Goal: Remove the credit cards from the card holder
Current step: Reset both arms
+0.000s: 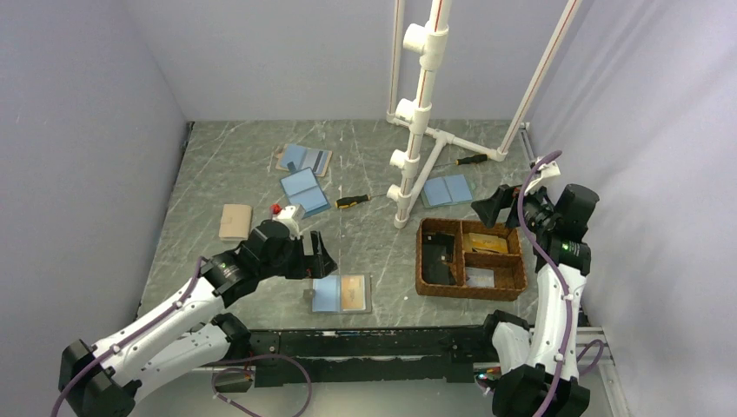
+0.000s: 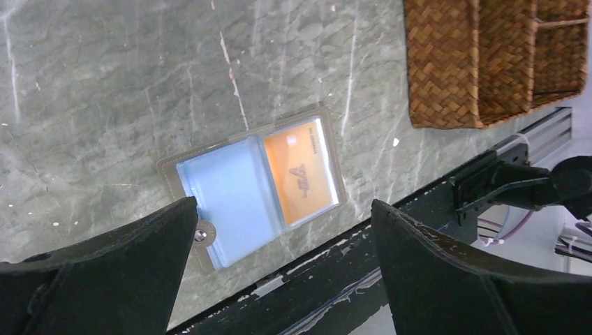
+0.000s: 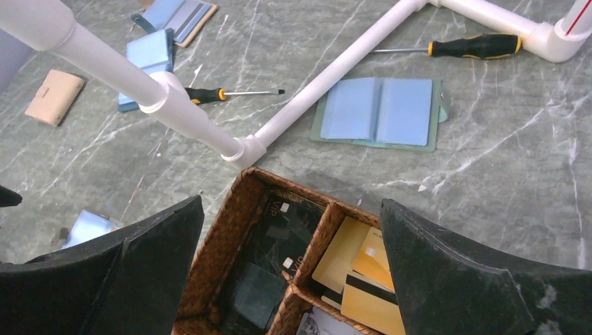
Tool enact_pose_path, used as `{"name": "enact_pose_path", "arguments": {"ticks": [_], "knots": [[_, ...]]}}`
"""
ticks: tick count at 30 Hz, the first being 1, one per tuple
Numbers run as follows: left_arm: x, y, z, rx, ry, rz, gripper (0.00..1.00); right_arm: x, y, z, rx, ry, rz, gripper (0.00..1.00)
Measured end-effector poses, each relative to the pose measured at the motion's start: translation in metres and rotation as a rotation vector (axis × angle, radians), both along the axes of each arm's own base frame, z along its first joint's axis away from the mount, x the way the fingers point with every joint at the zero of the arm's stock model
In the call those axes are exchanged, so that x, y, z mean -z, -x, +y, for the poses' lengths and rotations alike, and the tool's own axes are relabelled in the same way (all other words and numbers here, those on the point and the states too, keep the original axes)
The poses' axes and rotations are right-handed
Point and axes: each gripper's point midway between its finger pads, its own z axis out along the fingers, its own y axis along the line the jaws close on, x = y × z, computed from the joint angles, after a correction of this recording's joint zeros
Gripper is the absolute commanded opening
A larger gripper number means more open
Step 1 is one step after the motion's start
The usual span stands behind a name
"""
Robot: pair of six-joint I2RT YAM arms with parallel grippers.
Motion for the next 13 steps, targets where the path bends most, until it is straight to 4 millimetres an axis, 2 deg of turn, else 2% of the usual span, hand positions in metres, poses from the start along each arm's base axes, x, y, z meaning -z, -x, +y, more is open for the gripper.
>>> {"name": "enact_pose_path", "arguments": {"ticks": [3,9,13], "knots": [[-0.009,0.002,-0.001,0.012,0.031,-0.032,0.98,0.004,-0.001,-0.002,0.006,-0.011,0.015,1.00],[-0.011,0.007,-0.001,0.044,0.064,-0.066,0.99,0.006,-0.002,-0.005,0.013,-0.016,0.023,1.00],[-0.020,0.005,-0.007,0.069,0.100,-0.108,0.99,0.006,-0.002,-0.005,0.012,-0.018,0.024,1.00]]}}
